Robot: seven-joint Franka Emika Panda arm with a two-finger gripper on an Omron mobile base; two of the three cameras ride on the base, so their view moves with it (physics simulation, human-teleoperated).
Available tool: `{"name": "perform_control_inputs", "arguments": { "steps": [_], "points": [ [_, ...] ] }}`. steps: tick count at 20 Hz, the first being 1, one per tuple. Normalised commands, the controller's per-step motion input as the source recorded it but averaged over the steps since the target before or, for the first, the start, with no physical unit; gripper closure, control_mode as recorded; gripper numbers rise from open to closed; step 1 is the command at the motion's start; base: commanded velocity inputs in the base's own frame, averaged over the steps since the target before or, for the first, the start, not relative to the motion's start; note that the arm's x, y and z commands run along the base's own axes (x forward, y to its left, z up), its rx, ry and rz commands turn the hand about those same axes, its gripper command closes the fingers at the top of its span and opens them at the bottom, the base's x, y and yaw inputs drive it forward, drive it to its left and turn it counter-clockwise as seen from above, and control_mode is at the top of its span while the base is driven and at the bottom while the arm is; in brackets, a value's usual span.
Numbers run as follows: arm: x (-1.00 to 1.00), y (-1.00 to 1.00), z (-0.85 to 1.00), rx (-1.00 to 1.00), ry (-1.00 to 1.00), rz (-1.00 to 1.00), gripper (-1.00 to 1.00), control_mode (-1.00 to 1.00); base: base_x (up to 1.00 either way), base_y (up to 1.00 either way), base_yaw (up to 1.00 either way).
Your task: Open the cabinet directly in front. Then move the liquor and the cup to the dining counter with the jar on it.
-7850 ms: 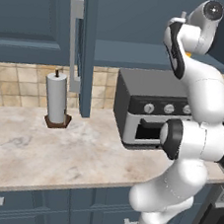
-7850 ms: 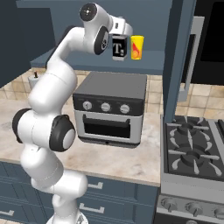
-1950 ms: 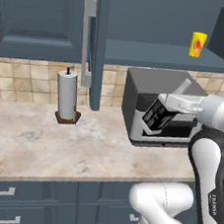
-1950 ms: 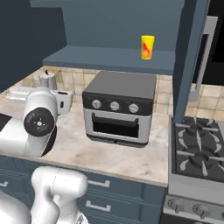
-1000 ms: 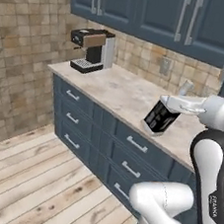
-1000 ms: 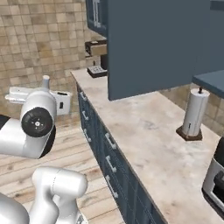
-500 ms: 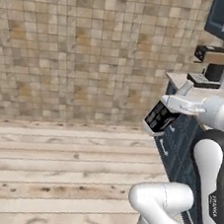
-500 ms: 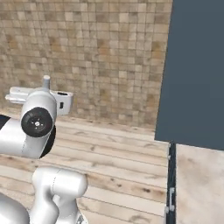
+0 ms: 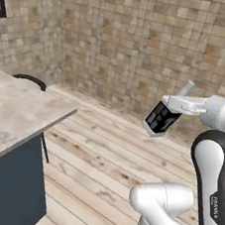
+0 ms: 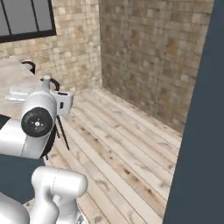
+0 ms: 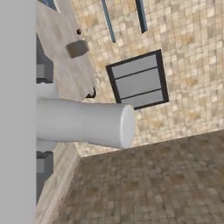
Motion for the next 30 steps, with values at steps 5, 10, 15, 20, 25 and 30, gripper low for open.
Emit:
{"name": "perform_control_inputs", "arguments": {
  "steps": [5,10,15,20,25,30],
  "points": [
    [0.0,0.0,0.0,0.0,0.0,0.0,1.0,1.0,0.0,0.0,0.92],
    [0.0,0.0,0.0,0.0,0.0,0.0,1.0,1.0,0.0,0.0,0.68],
    [0.0,0.0,0.0,0.0,0.0,0.0,1.0,1.0,-0.03,-0.16,0.22],
    [0.0,0.0,0.0,0.0,0.0,0.0,1.0,1.0,-0.01,0.03,0.0],
    [0.0,0.0,0.0,0.0,0.0,0.0,1.0,1.0,0.07,0.93,0.03],
    [0.0,0.0,0.0,0.0,0.0,0.0,1.0,1.0,0.39,1.0,0.21]
  ]
}}
